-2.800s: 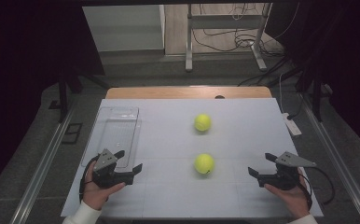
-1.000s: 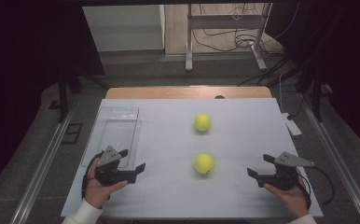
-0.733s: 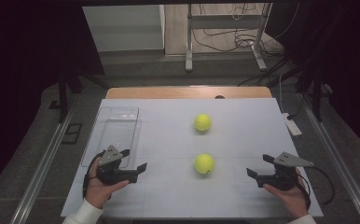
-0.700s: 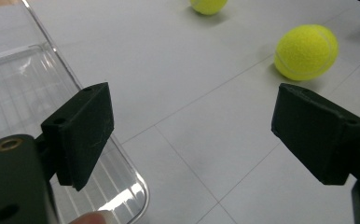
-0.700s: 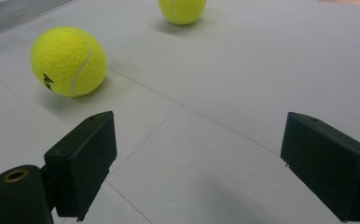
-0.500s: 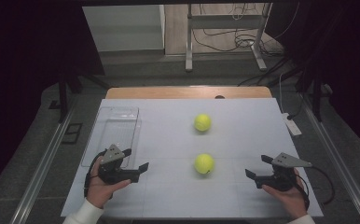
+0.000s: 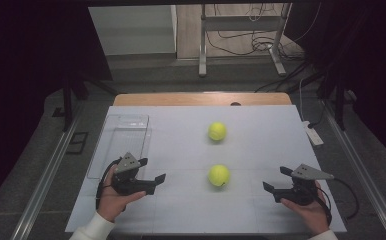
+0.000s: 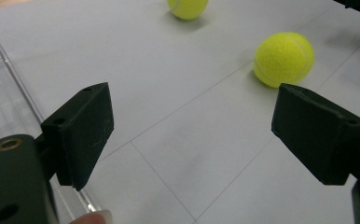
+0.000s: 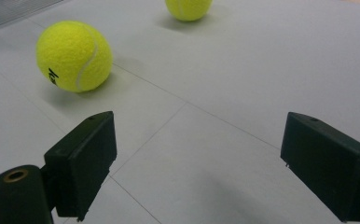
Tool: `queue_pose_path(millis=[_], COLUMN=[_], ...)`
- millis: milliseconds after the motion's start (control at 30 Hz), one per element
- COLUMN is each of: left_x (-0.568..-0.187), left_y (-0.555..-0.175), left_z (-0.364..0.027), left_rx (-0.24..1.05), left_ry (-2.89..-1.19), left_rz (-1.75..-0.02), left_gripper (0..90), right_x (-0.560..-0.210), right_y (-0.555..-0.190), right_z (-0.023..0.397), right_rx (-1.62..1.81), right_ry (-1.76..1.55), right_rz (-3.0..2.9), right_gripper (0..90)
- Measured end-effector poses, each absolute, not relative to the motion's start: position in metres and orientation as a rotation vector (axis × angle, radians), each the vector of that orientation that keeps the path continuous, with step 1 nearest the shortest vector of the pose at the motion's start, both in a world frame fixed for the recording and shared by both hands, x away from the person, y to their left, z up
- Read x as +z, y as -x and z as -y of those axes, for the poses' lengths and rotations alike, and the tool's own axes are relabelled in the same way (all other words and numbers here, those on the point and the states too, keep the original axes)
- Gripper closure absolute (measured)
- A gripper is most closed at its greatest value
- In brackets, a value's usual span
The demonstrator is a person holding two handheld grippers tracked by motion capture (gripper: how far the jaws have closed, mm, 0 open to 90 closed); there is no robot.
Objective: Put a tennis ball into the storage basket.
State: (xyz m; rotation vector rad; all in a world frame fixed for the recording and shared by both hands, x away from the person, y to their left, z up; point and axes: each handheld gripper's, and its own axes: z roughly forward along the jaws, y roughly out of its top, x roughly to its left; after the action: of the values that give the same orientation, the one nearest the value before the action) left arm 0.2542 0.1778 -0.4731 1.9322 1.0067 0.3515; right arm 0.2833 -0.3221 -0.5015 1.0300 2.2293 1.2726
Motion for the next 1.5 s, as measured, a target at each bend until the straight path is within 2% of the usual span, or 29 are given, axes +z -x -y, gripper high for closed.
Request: queue_pose_path(millis=[933,1033,1100,1500], left_x=[-0.461,-0.461,-0.460,-0.460], left_y=[-0.273,-0.276,-0.278,-0.286], left_z=[-0.141,-0.136,-0.135,-0.125], left_rx=[0.276,0.256,0.193,0.194], left_ry=[-1.991,-2.003,-1.985,-2.002], left_rz=[-0.902,-0.890,-0.890,-0.885], left_gripper=[13.8,13.7,13.7,13.7], right_x=[-0.503,-0.504,-0.504,-0.505], right_y=[-0.285,-0.285,-0.285,-0.286], right_z=[0.324,0.324,0.324,0.324], right_rx=[1.269,1.262,1.260,1.254], right_ry=[-1.039,-1.040,-1.042,-1.041], right_rz=[-2.231,-2.232,-2.234,-2.235], right_gripper=[10.9,10.9,10.9,11.0])
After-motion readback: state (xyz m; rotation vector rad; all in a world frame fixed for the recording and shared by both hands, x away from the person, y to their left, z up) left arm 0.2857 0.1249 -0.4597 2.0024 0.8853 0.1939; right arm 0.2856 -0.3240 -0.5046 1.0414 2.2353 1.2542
